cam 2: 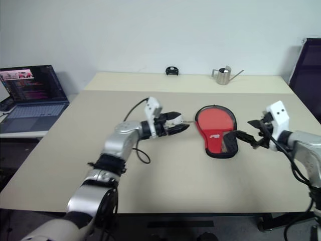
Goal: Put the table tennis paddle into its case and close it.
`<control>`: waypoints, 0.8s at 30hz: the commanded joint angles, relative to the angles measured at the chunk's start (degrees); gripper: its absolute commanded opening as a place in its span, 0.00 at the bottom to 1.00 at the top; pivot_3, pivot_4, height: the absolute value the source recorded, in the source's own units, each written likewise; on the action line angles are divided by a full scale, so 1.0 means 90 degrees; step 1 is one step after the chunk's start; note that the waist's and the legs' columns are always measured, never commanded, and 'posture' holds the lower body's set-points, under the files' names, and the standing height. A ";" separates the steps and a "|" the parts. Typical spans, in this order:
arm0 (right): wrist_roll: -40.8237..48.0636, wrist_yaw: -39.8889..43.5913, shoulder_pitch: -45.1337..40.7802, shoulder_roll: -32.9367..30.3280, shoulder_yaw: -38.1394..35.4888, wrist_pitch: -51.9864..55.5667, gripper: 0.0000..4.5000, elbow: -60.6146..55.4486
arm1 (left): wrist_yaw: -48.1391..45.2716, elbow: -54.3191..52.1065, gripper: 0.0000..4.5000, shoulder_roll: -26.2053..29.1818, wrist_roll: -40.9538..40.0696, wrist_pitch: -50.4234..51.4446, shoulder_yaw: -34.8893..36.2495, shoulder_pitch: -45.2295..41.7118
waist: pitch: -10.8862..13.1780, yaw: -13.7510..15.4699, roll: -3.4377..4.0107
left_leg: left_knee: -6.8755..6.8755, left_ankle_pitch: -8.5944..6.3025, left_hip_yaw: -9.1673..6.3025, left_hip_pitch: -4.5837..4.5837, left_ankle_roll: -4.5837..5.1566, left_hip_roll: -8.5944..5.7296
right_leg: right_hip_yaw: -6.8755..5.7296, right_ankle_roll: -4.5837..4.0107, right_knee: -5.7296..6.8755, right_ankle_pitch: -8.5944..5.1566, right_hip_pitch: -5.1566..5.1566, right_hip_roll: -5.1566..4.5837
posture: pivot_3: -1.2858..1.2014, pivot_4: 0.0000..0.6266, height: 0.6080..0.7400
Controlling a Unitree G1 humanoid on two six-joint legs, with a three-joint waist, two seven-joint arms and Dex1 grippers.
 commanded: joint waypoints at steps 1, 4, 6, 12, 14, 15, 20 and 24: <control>-0.0426 -0.0015 -0.0356 0.0092 0.0354 -0.0334 1.00 0.0549 | -0.0135 -0.1652 0.89 0.0379 -0.0452 0.0768 0.0024 0.0366 | 0.0000 0.0005 0.0000 | 0.0000 0.0000 -0.0001 0.0001 0.0000 0.0000 | 0.0000 0.0000 0.0001 0.0000 0.0000 0.0000 | 0.52 0.24 1.00; -0.0697 0.0106 -0.0508 0.0222 0.0636 -0.0611 1.00 0.0937 | -0.0011 -0.2306 0.89 0.0661 -0.0583 0.1091 0.0092 0.0671 | 0.0000 0.0039 0.0001 | 0.0000 -0.0004 -0.0004 0.0001 0.0008 -0.0001 | -0.0004 0.0000 -0.0001 0.0000 0.0002 -0.0001 | 0.52 0.24 1.00; -0.0802 0.0088 -0.0727 0.0384 0.0694 -0.0715 1.00 0.1368 | 0.0108 -0.2590 0.89 0.0845 -0.0627 0.1253 0.0165 0.0833 | 0.0000 0.0030 0.0001 | 0.0002 -0.0005 -0.0002 0.0001 0.0010 -0.0002 | -0.0003 0.0000 -0.0001 0.0000 0.0003 -0.0001 | 0.52 0.24 1.00; -0.1539 -0.0379 -0.1740 0.1042 0.0889 -0.1383 1.00 0.3470 | 0.0445 -0.3085 0.89 0.1331 -0.0772 0.1571 0.0461 0.1175 | -0.0001 -0.0021 0.0001 | 0.0001 -0.0005 0.0000 0.0008 0.0010 0.0002 | -0.0004 -0.0002 0.0006 0.0001 0.0003 0.0002 | 0.52 0.24 1.00; -0.1779 -0.0522 -0.2075 0.1189 0.0902 -0.1650 1.00 0.4193 | 0.0495 -0.3103 0.89 0.1414 -0.0796 0.1592 0.0471 0.1181 | -0.0001 -0.0045 0.0001 | 0.0001 -0.0005 0.0002 0.0008 0.0009 0.0002 | -0.0002 -0.0002 0.0004 0.0001 0.0003 0.0002 | 0.52 0.24 1.00; -0.1839 -0.0556 -0.2229 0.1252 0.0882 -0.1734 1.00 0.4519 | 0.0503 -0.3123 0.89 0.1448 -0.0825 0.1614 0.0476 0.1175 | 0.0000 -0.0063 0.0001 | 0.0001 -0.0005 0.0002 0.0007 0.0008 0.0001 | -0.0003 -0.0002 0.0003 0.0001 0.0003 0.0001 | 0.52 0.24 1.00; -0.2084 -0.0535 -0.2765 0.1452 0.0856 -0.2079 1.00 0.5765 | 0.0526 -0.3192 0.89 0.1565 -0.0915 0.1659 0.0453 0.1142 | -0.0001 -0.0072 0.0001 | -0.0002 0.0000 0.0002 0.0002 0.0000 0.0000 | -0.0003 -0.0002 -0.0003 0.0001 0.0002 -0.0001 | 0.52 0.24 1.00; -0.2263 -0.0268 -0.2866 0.1518 0.0977 -0.2176 1.00 0.6193 | 0.0531 -0.3207 0.89 0.1621 -0.0931 0.1661 0.0449 0.1141 | -0.0001 -0.0109 0.0001 | -0.0003 0.0000 0.0003 0.0003 0.0000 0.0000 | -0.0003 -0.0002 -0.0002 0.0001 0.0002 -0.0001 | 0.52 0.24 1.00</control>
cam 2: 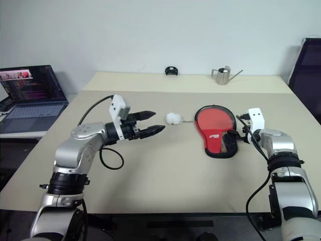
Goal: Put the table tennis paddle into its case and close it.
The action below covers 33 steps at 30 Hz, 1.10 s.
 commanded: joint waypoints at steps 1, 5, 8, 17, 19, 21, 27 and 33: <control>-0.0159 0.0337 -0.0155 0.0008 0.0047 -0.0154 1.00 0.0173 | 0.0032 -0.0309 0.89 0.0121 -0.0152 -0.0037 0.0079 -0.0105 | 0.0000 -0.0021 0.0000 | 0.0000 0.0000 0.0000 0.0000 0.0001 0.0000 | 0.0000 0.0000 0.0000 0.0000 0.0000 0.0000 | 0.52 0.24 1.00; -0.0292 0.0841 -0.0003 0.0035 0.0249 -0.0069 1.00 -0.0013 | 0.0060 -0.0343 0.89 0.0145 -0.0172 -0.0022 0.0082 -0.0087 | 0.0000 -0.0047 0.0000 | 0.0000 -0.0001 0.0001 0.0002 0.0002 0.0001 | 0.0001 0.0000 0.0002 0.0000 0.0000 0.0000 | 0.52 0.24 1.00; -0.0409 0.1035 0.0095 0.0057 0.0368 -0.0079 1.00 -0.0141 | 0.0066 -0.0354 0.89 0.0158 -0.0184 -0.0019 0.0076 -0.0073 | 0.0000 -0.0049 0.0001 | 0.0000 -0.0002 0.0001 0.0003 0.0004 0.0001 | 0.0001 0.0000 0.0003 0.0000 0.0000 0.0001 | 0.52 0.24 1.00; -0.0771 0.0897 0.0025 0.0277 0.0508 -0.0304 1.00 0.0129 | 0.0093 -0.0256 0.89 0.0135 -0.0165 -0.0086 0.0001 -0.0104 | -0.0002 -0.0064 0.0002 | 0.0000 -0.0002 0.0001 0.0006 0.0003 0.0002 | 0.0002 0.0000 0.0006 0.0000 0.0000 0.0001 | 0.52 0.24 1.00; -0.0842 0.0826 -0.0046 0.0358 0.0500 -0.0369 1.00 0.0277 | 0.0094 -0.0258 0.89 0.0135 -0.0163 -0.0100 -0.0018 -0.0091 | -0.0003 -0.0073 0.0000 | 0.0001 -0.0002 0.0001 0.0010 0.0004 0.0002 | 0.0002 0.0000 0.0008 0.0000 0.0002 0.0001 | 0.52 0.24 1.00; -0.0910 0.0773 -0.0115 0.0423 0.0518 -0.0426 0.91 0.0428 | 0.0094 -0.0264 0.89 0.0138 -0.0159 -0.0110 -0.0035 -0.0074 | -0.0004 -0.0090 -0.0001 | 0.0001 -0.0002 0.0002 0.0014 0.0003 0.0002 | 0.0004 -0.0001 0.0010 0.0001 0.0005 0.0001 | 0.52 0.24 1.00; -0.1069 0.0802 -0.0237 0.0566 0.0601 -0.0523 0.50 0.0696 | 0.0064 -0.0316 0.89 0.0230 -0.0160 -0.0112 -0.0035 0.0015 | -0.0013 -0.0126 -0.0008 | 0.0002 -0.0004 0.0003 0.0024 0.0007 0.0003 | 0.0004 -0.0005 0.0016 0.0005 0.0011 0.0002 | 0.52 0.24 1.00; -0.1111 0.0810 -0.0197 0.0693 0.0609 -0.0474 0.09 0.0635 | -0.0204 -0.0471 0.89 0.0542 -0.0172 -0.0080 -0.0108 0.0334 | -0.0026 -0.0142 -0.0021 | 0.0003 -0.0003 0.0002 0.0030 0.0006 0.0004 | 0.0005 -0.0007 0.0019 0.0013 0.0016 0.0002 | 0.52 0.24 1.00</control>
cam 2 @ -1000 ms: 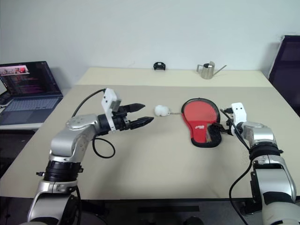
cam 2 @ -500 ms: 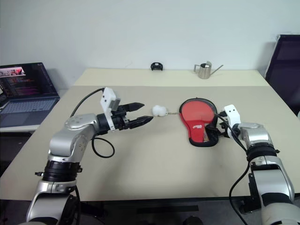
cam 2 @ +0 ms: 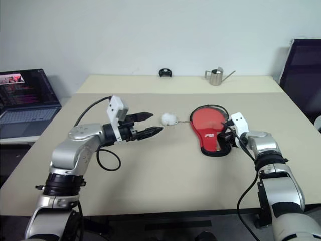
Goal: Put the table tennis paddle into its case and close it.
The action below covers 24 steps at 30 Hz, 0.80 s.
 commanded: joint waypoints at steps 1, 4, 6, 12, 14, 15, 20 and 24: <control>-0.0173 -0.0028 0.0116 0.0068 0.0131 0.0148 0.03 0.0016 | -0.0289 -0.0383 0.89 0.0322 -0.0088 -0.0059 -0.0031 0.0190 | 0.0000 -0.0004 0.0000 | 0.0000 0.0000 0.0000 0.0001 0.0000 0.0000 | 0.0000 -0.0001 0.0000 0.0000 0.0000 0.0000 | 0.52 0.24 1.00; -0.0079 -0.0046 0.0259 0.0039 0.0057 0.0255 0.01 -0.0410 | -0.0598 -0.0521 0.89 0.0665 -0.0199 0.0071 0.0004 0.0541 | -0.0001 -0.0015 0.0000 | -0.0002 0.0000 -0.0002 0.0001 0.0000 0.0001 | 0.0000 -0.0001 0.0000 0.0000 -0.0001 0.0000 | 0.52 0.24 1.00; 0.0036 0.0003 0.0426 0.0004 -0.0004 0.0510 0.01 -0.0899 | -0.0706 -0.0616 0.89 0.0842 -0.0290 0.0152 0.0071 0.0749 | -0.0001 -0.0014 0.0001 | -0.0002 0.0000 -0.0002 -0.0001 0.0000 0.0001 | -0.0001 -0.0001 -0.0002 0.0000 -0.0003 0.0000 | 0.52 0.24 1.00; 0.0396 0.0218 0.1422 -0.0060 0.0038 0.1737 0.01 -0.3233 | -0.1121 -0.1154 0.89 0.1253 -0.0813 0.0534 0.0180 0.1208 | 0.0000 0.0027 0.0001 | -0.0011 -0.0001 -0.0011 -0.0025 0.0000 0.0004 | -0.0008 0.0000 -0.0020 -0.0001 -0.0015 -0.0001 | 0.52 0.24 1.00; 0.0596 0.0215 0.1837 -0.0058 0.0067 0.2268 0.01 -0.4215 | -0.1289 -0.1352 0.89 0.1385 -0.1053 0.0718 0.0190 0.1310 | 0.0000 0.0034 0.0001 | -0.0013 -0.0002 -0.0011 -0.0025 0.0000 0.0005 | -0.0008 0.0000 -0.0022 -0.0003 -0.0017 -0.0001 | 0.52 0.24 1.00; 0.0710 0.0205 0.2047 -0.0056 0.0077 0.2543 0.01 -0.4702 | -0.1405 -0.1466 0.89 0.1465 -0.1158 0.0779 0.0184 0.1379 | 0.0000 0.0034 0.0001 | -0.0015 -0.0003 -0.0011 -0.0025 0.0001 0.0005 | -0.0008 -0.0001 -0.0023 -0.0003 -0.0017 -0.0001 | 0.52 0.24 1.00; 0.1172 0.0040 0.2869 -0.0026 0.0090 0.3626 0.01 -0.6579 | -0.1763 -0.1747 0.89 0.1796 -0.1419 0.0906 0.0147 0.1603 | 0.0000 0.0031 0.0002 | -0.0016 -0.0004 -0.0011 -0.0020 0.0003 0.0006 | -0.0005 -0.0001 -0.0019 -0.0004 -0.0017 0.0000 | 0.52 0.24 1.00; 0.1442 -0.0169 0.3256 0.0064 0.0034 0.4216 0.01 -0.7447 | -0.1976 -0.1835 0.89 0.1996 -0.1568 0.0983 0.0106 0.1691 | 0.0000 0.0033 0.0002 | -0.0015 -0.0004 -0.0013 -0.0018 0.0004 0.0006 | -0.0008 -0.0002 -0.0015 -0.0004 -0.0016 0.0001 | 0.52 0.24 1.00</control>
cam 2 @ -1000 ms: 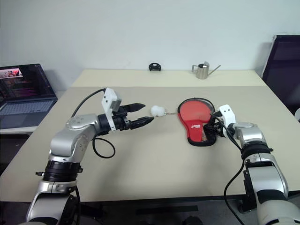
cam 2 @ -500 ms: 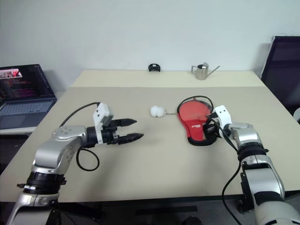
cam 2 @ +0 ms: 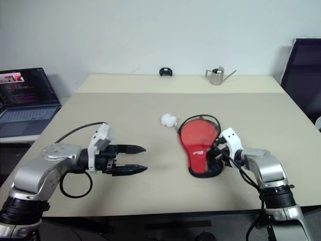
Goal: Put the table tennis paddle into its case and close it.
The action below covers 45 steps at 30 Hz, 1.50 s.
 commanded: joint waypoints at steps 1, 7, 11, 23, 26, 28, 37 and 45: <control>0.0452 -0.0092 0.0316 0.0113 0.0080 0.0553 0.01 -0.0975 | -0.0260 -0.0288 0.89 0.0241 -0.0184 0.0013 0.0041 0.0099 | 0.0000 0.0002 0.0000 | 0.0000 0.0000 -0.0001 0.0000 0.0000 0.0000 | 0.0000 0.0000 0.0000 0.0000 0.0000 0.0000 | 0.52 0.24 1.00; 0.0852 -0.0701 0.0902 0.0538 -0.0135 0.1422 0.01 -0.2114 | -0.0420 -0.0467 0.89 0.0376 -0.0213 0.0000 -0.0010 0.0338 | 0.0000 0.0005 0.0000 | -0.0001 0.0000 -0.0002 -0.0001 0.0000 0.0000 | 0.0000 0.0000 -0.0004 -0.0001 0.0000 0.0001 | 0.52 0.24 1.00; 0.1055 -0.1099 0.1325 0.0861 -0.0344 0.1991 0.01 -0.2809 | -0.0428 -0.0590 0.89 0.0391 -0.0294 0.0048 -0.0035 0.0416 | 0.0000 0.0027 0.0000 | -0.0001 0.0000 -0.0004 -0.0001 0.0000 0.0000 | -0.0001 0.0000 -0.0004 -0.0001 0.0000 0.0001 | 0.52 0.24 1.00; 0.1534 -0.1554 0.2114 0.0948 -0.0806 0.2765 0.01 -0.3735 | -0.0542 -0.0634 0.89 0.0416 -0.0350 0.0053 -0.0216 0.0416 | 0.0000 0.0055 0.0000 | -0.0001 -0.0001 -0.0005 -0.0001 0.0001 -0.0001 | -0.0004 0.0001 -0.0005 -0.0002 0.0002 0.0002 | 0.52 0.24 1.00; 0.1626 -0.1642 0.2191 0.0969 -0.0843 0.2806 0.01 -0.3807 | -0.0569 -0.0578 0.89 0.0404 -0.0311 0.0018 -0.0276 0.0374 | 0.0000 0.0059 0.0000 | -0.0001 -0.0001 -0.0005 -0.0001 0.0001 -0.0002 | -0.0004 0.0002 -0.0005 -0.0003 0.0004 0.0002 | 0.52 0.24 1.00; 0.1692 -0.1712 0.2232 0.1018 -0.0873 0.2857 0.01 -0.3869 | -0.0590 -0.0554 0.89 0.0412 -0.0302 -0.0004 -0.0304 0.0349 | 0.0000 0.0059 0.0000 | -0.0001 -0.0001 -0.0005 -0.0001 0.0001 -0.0002 | -0.0005 0.0002 -0.0006 -0.0003 0.0004 0.0002 | 0.52 0.24 1.00; 0.1930 -0.1924 0.2316 0.1089 -0.0927 0.2934 0.01 -0.3917 | -0.0586 -0.0531 0.89 0.0391 -0.0281 -0.0042 -0.0376 0.0323 | 0.0000 0.0063 0.0000 | -0.0001 -0.0001 -0.0006 -0.0001 0.0001 -0.0002 | -0.0006 0.0003 -0.0007 -0.0004 0.0005 0.0002 | 0.52 0.24 1.00; 0.1906 -0.2163 0.2381 0.1081 -0.0976 0.2942 0.07 -0.3856 | -0.0549 -0.0572 0.89 0.0387 -0.0281 -0.0037 -0.0369 0.0367 | 0.0000 0.0062 0.0000 | -0.0001 -0.0001 -0.0006 0.0000 0.0002 -0.0002 | -0.0005 0.0003 -0.0007 -0.0004 0.0006 0.0003 | 0.52 0.24 1.00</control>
